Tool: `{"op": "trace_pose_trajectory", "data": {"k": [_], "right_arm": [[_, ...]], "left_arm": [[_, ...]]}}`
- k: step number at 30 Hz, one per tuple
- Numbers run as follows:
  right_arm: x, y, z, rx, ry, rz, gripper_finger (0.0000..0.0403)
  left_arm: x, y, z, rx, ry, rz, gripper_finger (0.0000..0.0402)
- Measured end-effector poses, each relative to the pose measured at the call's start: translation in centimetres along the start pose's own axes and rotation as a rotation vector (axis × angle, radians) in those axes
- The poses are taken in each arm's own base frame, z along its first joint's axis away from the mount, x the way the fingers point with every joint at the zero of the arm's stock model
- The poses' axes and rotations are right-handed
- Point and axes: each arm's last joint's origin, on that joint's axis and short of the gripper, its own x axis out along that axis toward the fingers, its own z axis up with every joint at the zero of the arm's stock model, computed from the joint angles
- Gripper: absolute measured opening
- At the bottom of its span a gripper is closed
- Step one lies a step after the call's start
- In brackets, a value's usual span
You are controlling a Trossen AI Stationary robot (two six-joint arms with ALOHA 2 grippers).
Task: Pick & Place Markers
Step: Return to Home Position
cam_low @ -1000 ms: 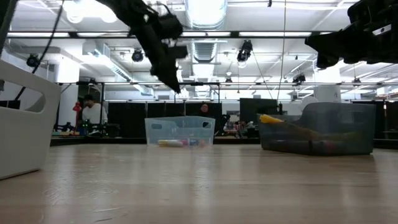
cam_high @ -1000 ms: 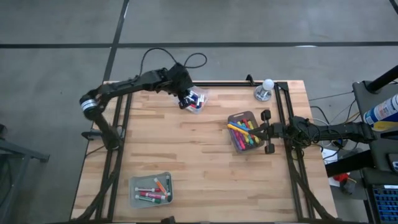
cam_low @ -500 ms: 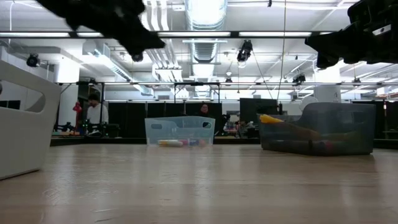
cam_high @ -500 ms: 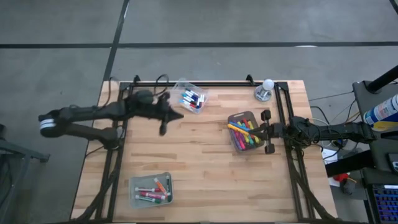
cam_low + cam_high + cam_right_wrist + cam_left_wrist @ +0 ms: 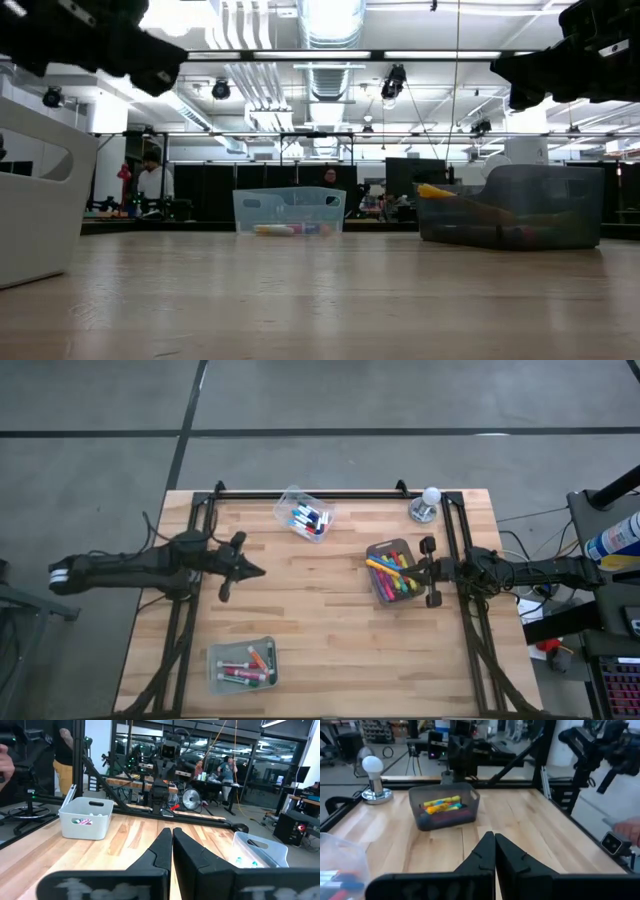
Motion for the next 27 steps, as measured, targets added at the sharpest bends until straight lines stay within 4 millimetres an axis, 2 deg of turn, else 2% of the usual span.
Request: {"op": "trace_pose_trajectory", "data": {"k": [6,11,21,27], "right_arm": [[0.0,0.0,0.0,0.0,0.0,0.0,0.0008],[0.0,0.0,0.0,0.001,0.0,0.0,0.0008],[0.0,0.0,0.0,0.001,0.0,0.0,0.0008],[0.0,0.0,0.0,-0.001,0.0,0.0,0.0008]], "left_arm": [[-1.1,-0.4,-2.4,-0.013,-0.028,0.002,0.0002],[-1.8,-0.6,-3.7,0.003,-0.076,0.023,0.0002],[-2.4,-0.8,-7.0,-0.031,-0.107,0.041,0.0002],[-2.8,-1.0,-7.2,0.017,-0.17,0.042,0.0002]]}}
